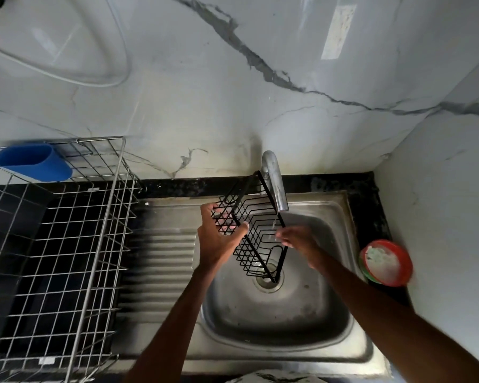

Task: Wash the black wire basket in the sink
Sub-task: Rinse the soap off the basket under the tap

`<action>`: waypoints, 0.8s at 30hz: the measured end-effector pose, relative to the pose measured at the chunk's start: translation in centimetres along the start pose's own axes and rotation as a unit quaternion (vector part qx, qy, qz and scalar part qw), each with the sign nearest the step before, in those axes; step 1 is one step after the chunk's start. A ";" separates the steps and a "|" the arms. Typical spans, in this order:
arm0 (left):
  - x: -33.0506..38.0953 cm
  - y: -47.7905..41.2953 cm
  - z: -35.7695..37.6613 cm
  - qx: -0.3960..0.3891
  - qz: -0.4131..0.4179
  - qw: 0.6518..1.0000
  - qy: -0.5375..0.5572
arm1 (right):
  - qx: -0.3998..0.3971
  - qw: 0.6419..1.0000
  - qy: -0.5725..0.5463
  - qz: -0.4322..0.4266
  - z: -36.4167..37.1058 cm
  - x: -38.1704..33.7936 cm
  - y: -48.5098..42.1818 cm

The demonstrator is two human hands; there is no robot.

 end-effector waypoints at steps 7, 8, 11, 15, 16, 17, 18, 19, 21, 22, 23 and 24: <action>-1.5 2.3 -0.6 0.032 -0.057 0.997 0.030 | 0.098 0.988 0.026 0.120 1.2 3.3 0.5; -1.9 2.6 -0.8 0.033 -0.067 0.997 0.035 | 0.052 0.988 -0.045 0.138 2.2 3.3 0.5; -1.9 3.2 -1.5 0.026 -0.084 0.995 0.043 | 0.001 0.976 -0.171 0.131 3.7 1.8 1.5; -1.3 3.2 -3.1 -0.023 -0.083 0.996 0.019 | -0.007 0.977 -0.181 0.110 3.8 1.1 0.6; -1.4 2.8 -3.3 -0.045 -0.088 0.995 0.020 | -0.009 0.978 -0.180 0.108 3.6 0.9 0.2; -1.6 2.3 -3.5 -0.078 -0.108 0.990 0.038 | -0.011 0.979 -0.168 0.112 3.4 0.9 -0.2; -1.8 1.7 -3.5 -0.111 -0.147 0.980 0.076 | -0.008 0.980 -0.160 0.115 3.0 0.8 -0.6; -2.1 1.1 -3.4 -0.137 -0.201 0.964 0.108 | -0.015 0.980 -0.155 0.124 2.7 0.6 -0.8; -2.6 0.0 -3.6 -0.173 -0.278 0.938 0.113 | -0.032 0.976 -0.158 0.143 2.4 0.2 -1.3; -2.5 -0.6 -3.7 -0.190 -0.289 0.935 0.080 | -0.042 0.978 -0.149 0.136 2.3 -0.3 -1.4; -2.3 -1.2 -3.7 -0.204 -0.284 0.936 0.044 | -0.044 0.984 -0.122 0.121 2.2 -1.0 -1.3; -1.9 -1.7 -3.7 -0.211 -0.270 0.939 0.016 | -0.042 0.988 -0.104 0.102 2.1 -1.5 -1.5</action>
Point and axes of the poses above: each hand's wrist, its own y-axis away from the middle knuckle, its own z-axis out of the palm, x = y × z, the point moved 6 cm from there along -y, towards the middle knuckle, and after that the axes turned 3 degrees about x, right-handed, at the moved point
